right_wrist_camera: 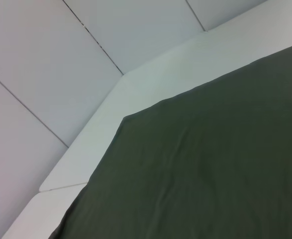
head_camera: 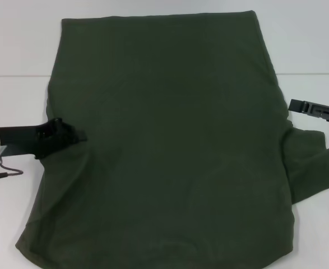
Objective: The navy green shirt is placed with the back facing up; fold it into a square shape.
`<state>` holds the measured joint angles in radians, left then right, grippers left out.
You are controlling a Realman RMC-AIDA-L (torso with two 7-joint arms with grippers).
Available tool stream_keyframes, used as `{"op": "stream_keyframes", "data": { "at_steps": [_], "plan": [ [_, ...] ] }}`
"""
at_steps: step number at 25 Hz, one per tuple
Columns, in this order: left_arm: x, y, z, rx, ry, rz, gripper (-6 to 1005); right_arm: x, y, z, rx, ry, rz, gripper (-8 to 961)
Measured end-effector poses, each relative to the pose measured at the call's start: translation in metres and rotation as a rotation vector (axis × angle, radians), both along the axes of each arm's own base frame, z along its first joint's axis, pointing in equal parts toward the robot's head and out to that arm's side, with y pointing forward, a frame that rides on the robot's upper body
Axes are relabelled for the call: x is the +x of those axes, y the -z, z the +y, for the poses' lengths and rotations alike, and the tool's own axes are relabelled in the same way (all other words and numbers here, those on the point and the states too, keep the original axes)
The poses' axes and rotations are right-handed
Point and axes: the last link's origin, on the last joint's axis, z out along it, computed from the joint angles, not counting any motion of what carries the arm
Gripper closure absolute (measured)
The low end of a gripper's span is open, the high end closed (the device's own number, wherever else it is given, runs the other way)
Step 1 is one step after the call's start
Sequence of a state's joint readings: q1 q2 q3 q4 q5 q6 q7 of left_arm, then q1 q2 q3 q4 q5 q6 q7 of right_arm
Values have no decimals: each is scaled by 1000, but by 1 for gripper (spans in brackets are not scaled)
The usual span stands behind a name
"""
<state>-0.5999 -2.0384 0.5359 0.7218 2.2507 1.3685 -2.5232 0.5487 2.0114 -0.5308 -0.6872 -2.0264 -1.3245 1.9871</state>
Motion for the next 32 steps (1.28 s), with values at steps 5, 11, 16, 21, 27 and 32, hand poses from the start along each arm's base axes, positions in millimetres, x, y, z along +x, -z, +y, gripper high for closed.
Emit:
{"op": "stream_keyframes", "data": {
  "at_steps": [5,11,16,21,27,32],
  "plan": [
    [3,3,0,-30,36,-24,974,4,0,-3,-1,11,1,9],
    [16,-16,-21,8,263,-129,808,6,-2,-5,2,17,4,8],
    [-23,-29,-32,64,89,-78,584,6,-2,-4,4,17,5,8],
    [-48,-30,-40,128,13,-11,364,6,-2,-4,4,16,6,8],
    [-51,-17,-39,128,19,24,106,6,-2,-4,5,16,8,9],
    [-48,-9,-39,110,61,36,107,6,-2,-4,5,17,8,9]
  ]
}}
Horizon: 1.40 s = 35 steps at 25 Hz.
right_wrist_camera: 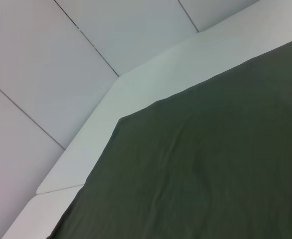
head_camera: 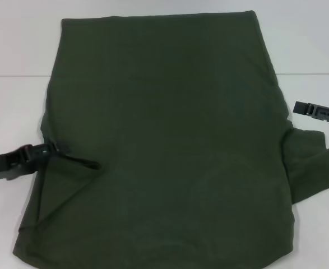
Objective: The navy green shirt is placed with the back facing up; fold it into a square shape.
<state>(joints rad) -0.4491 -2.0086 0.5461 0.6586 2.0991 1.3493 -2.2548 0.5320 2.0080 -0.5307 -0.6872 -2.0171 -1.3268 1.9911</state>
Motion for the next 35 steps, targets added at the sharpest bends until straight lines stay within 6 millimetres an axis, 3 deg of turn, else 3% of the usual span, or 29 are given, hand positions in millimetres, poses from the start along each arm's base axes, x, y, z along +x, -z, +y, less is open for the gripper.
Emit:
{"op": "stream_keyframes", "data": {
  "at_steps": [7,10,15,22,26,29,35],
  "plan": [
    [24,2,-22,-153,206,-75,108,1,0,-1,1,4,0,8],
    [23,-4,-27,-159,198,-100,108,2,0,-1,3,2,-2,8],
    [7,0,-13,-40,64,-73,109,2,0,-2,3,3,-2,8],
    [5,14,4,-6,-46,-65,110,3,-1,-4,1,1,6,9],
    [20,29,17,-8,-7,-63,111,2,-1,-5,-6,0,14,9],
    [42,27,17,11,176,-108,111,2,-2,-6,-9,-6,14,9],
    [28,11,2,31,191,-113,112,11,-16,-13,-15,1,3,8]
  ]
}}
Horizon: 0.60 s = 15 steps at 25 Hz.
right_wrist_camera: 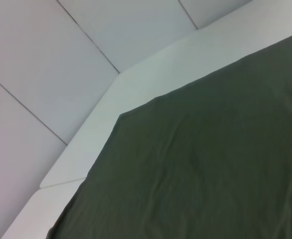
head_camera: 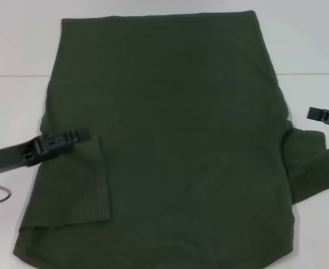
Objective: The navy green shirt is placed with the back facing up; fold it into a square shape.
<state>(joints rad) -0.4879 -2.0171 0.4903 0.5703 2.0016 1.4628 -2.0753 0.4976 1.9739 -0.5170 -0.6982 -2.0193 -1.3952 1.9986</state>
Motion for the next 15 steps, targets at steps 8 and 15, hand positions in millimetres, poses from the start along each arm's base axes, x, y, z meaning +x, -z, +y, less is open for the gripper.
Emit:
{"op": "stream_keyframes", "data": {
  "at_steps": [8,15],
  "plan": [
    [-11,-15,-32,26,113,14,112,13,-47,-3,-153,183,-29,9],
    [-5,-13,-30,35,131,-10,111,12,-60,12,-227,327,-217,8]
  ]
}}
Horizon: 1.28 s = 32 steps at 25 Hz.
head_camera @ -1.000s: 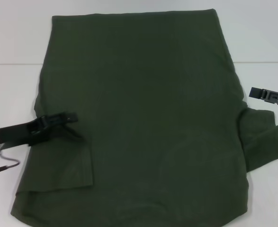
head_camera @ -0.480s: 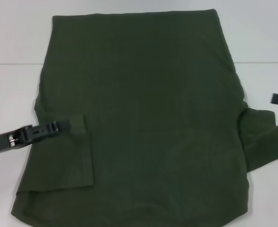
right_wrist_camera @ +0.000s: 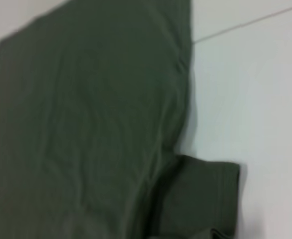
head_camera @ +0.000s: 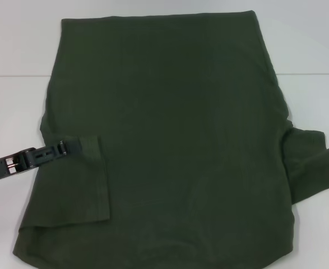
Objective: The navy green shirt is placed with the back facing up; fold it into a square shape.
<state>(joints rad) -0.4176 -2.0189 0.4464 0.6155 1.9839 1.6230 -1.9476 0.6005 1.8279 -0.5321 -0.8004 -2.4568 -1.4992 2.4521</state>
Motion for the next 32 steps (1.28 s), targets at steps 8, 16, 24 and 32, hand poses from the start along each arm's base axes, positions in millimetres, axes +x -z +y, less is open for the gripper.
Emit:
{"op": "stream_keyframes", "data": {
  "at_steps": [8,16,24,32],
  "plan": [
    [1,-1,-3,25,-3,-37,111,-10,24,15,-44,-66,-92,8],
    [4,-2,-2,36,7,-58,111,-15,48,17,-115,-169,-180,9],
    [4,-2,-3,37,4,-70,111,-17,61,22,-101,-217,-219,9],
    [1,-3,-6,45,-9,-75,111,-18,72,24,-79,-218,-223,9]
  ]
}}
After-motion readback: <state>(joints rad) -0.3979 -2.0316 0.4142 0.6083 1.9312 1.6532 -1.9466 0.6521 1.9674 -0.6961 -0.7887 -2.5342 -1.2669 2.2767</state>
